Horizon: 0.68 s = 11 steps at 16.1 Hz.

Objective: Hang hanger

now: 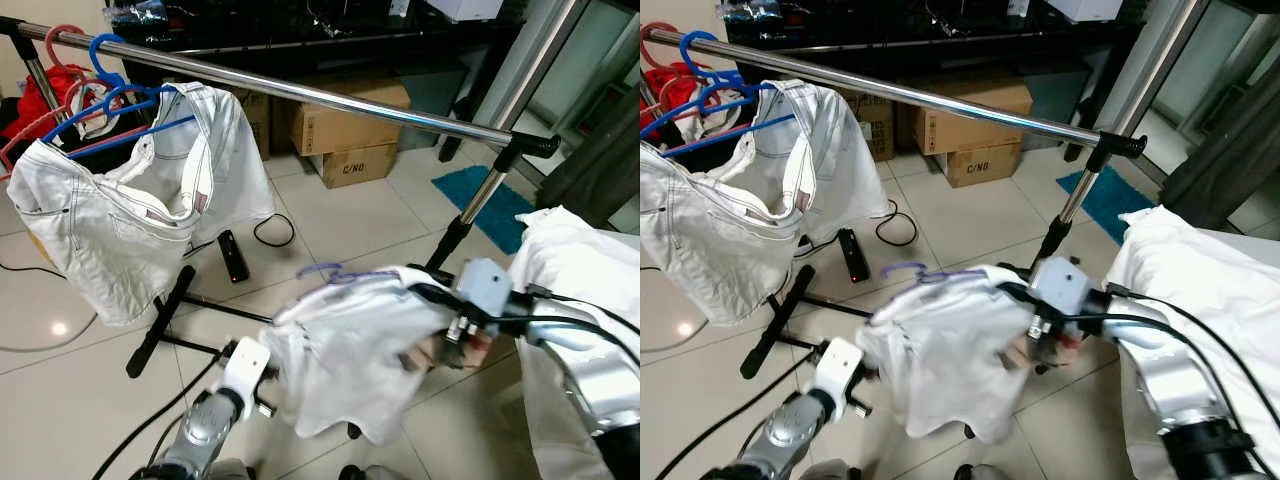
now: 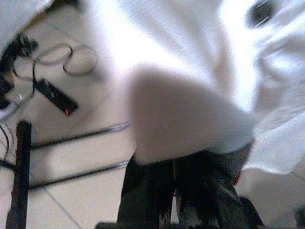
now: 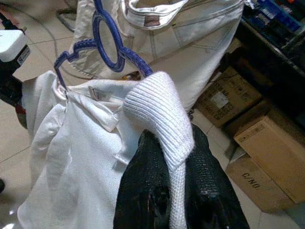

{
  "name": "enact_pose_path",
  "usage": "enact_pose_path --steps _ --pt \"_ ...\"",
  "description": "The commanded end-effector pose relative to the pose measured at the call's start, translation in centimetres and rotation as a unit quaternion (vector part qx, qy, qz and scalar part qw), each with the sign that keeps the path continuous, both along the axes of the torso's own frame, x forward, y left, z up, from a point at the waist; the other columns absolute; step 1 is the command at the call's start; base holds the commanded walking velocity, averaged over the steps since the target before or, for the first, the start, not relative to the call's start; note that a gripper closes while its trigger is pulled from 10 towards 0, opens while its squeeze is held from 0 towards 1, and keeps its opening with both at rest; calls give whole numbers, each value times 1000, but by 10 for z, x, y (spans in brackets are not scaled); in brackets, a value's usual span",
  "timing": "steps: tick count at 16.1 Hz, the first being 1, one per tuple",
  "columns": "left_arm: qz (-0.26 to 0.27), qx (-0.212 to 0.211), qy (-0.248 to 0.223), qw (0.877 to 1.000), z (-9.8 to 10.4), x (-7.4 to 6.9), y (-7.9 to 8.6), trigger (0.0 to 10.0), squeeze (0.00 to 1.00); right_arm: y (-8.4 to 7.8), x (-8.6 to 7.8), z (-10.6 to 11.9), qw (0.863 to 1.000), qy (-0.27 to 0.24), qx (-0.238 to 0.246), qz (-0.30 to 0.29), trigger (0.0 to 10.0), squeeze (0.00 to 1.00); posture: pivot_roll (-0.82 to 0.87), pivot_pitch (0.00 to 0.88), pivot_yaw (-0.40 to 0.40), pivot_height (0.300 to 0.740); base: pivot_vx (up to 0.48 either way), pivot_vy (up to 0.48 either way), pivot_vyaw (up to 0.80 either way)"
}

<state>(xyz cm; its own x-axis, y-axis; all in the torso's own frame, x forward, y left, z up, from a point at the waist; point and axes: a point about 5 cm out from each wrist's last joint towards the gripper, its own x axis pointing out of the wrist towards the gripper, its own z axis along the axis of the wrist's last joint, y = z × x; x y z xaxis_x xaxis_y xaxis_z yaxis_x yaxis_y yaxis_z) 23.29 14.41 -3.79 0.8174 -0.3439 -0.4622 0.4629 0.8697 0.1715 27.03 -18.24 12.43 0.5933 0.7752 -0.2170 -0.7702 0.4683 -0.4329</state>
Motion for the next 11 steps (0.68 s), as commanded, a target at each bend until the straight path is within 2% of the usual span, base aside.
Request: enact_pose_path --steps 1,2,3,6,7,10,11 --pt "-16 -4 -9 1000 1 0 -10 0 0 1 5 11 999 -32 22 -14 0 0 51 63 -100 740 0 0 0" --pt "-20 0 -27 999 6 5 -13 6588 0 1 6 9 999 -26 30 -17 0 0 56 62 -100 740 0 0 0" --pt "-25 -1 -34 999 8 6 -15 10000 0 0 6 8 999 -22 32 -15 0 0 57 60 -99 740 0 0 0" --pt "-31 5 -50 998 11 8 -16 10000 0 -5 6 10 999 -8 42 -9 0 0 63 56 -95 740 0 0 0" --pt "-21 14 -63 998 13 10 -12 10000 1000 -9 8 13 999 -3 52 -13 0 0 66 56 -94 740 0 0 0" --pt "30 39 -92 995 17 15 -1 10000 1000 -24 17 17 996 7 69 -50 0 0 77 52 -90 740 0 0 0" --pt "59 31 -87 994 17 16 2 10000 427 -32 21 17 995 9 72 -71 0 0 78 51 -90 740 0 0 0"
